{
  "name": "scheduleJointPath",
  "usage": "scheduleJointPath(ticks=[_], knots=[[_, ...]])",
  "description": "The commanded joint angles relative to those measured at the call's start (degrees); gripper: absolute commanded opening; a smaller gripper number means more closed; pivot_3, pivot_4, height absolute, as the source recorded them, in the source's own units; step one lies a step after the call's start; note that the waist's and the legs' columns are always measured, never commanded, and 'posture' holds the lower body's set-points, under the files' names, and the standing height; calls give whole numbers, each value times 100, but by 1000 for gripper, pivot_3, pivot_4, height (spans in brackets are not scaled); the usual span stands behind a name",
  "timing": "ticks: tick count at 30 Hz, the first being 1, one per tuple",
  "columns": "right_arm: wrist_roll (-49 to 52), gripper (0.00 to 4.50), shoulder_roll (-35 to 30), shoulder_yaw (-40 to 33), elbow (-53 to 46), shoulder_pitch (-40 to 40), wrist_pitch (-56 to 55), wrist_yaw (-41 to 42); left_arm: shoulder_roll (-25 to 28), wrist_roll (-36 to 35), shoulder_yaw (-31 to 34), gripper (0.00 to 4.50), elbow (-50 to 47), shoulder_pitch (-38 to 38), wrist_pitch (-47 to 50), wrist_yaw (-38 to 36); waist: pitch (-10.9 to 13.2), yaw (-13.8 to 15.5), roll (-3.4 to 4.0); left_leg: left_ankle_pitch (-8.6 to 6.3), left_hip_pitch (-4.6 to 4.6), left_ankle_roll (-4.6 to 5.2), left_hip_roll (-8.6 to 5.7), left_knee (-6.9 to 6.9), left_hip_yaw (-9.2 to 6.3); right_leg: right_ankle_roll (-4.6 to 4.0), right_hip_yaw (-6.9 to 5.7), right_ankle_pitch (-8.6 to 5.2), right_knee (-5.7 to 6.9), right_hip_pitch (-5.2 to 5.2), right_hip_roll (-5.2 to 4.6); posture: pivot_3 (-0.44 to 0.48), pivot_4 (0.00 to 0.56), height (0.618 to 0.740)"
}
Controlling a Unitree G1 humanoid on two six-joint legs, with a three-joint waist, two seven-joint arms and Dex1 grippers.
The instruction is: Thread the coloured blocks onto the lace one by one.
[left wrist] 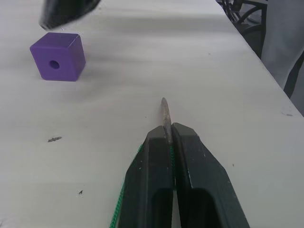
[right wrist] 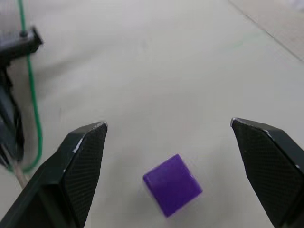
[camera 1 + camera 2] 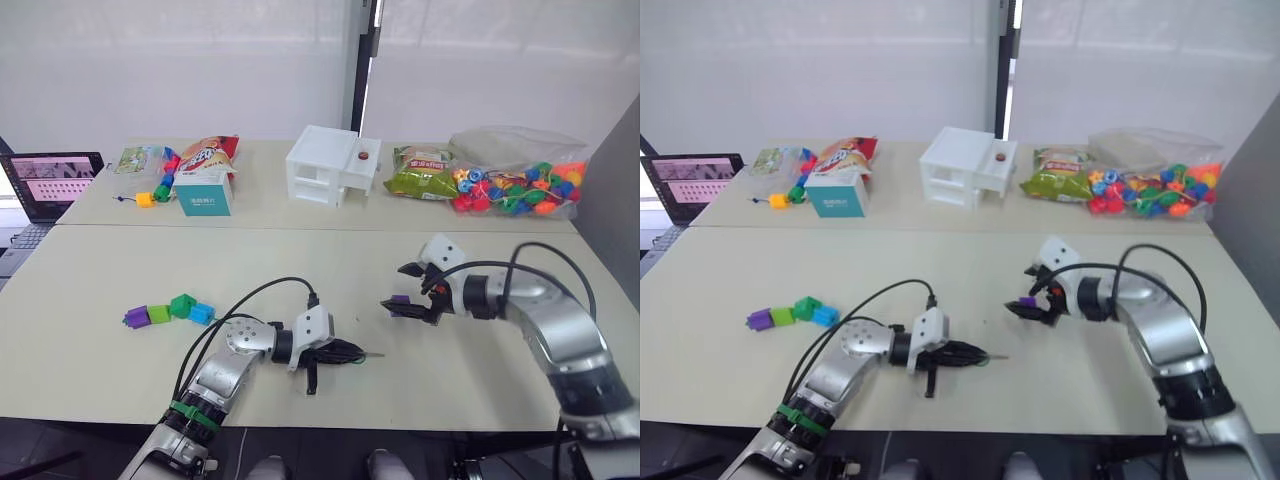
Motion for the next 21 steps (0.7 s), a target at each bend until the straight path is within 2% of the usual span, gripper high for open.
scheduleJointPath(ticks=[1, 5, 10, 21], knots=[[302, 4381, 911, -725, -1138, 695, -87, -1218, -37, -136, 42, 0, -245, 0, 19, 27, -1, -5, 2, 0, 0, -1, -2, 2, 6, 0, 5, 0, 0, -2, -1, 0, 150, 740], [-22, 4381, 1968, -597, -1956, 1750, -458, -2282, -45, -142, -2, 0, -264, 2, 46, -36, -6, -56, 10, 3, 10, -4, -2, 0, 7, 0, 7, 0, 5, 1, 1, 0, 150, 740], [-718, 4381, 2236, 21, -2007, 2613, -1066, -2835, -11, -149, 14, 0, -260, -10, 67, -85, -7, -99, 12, 3, 17, -5, -2, 0, 8, 0, 7, 0, 7, 5, 3, 0, 150, 740], [-1122, 4381, 2436, 421, -407, 2090, -1902, -3210, 173, -171, 51, 0, -454, 38, 230, -134, -7, -122, 12, 3, 21, -5, 2, -1, 9, -3, 7, -2, 3, 9, 9, 0, 150, 740]])
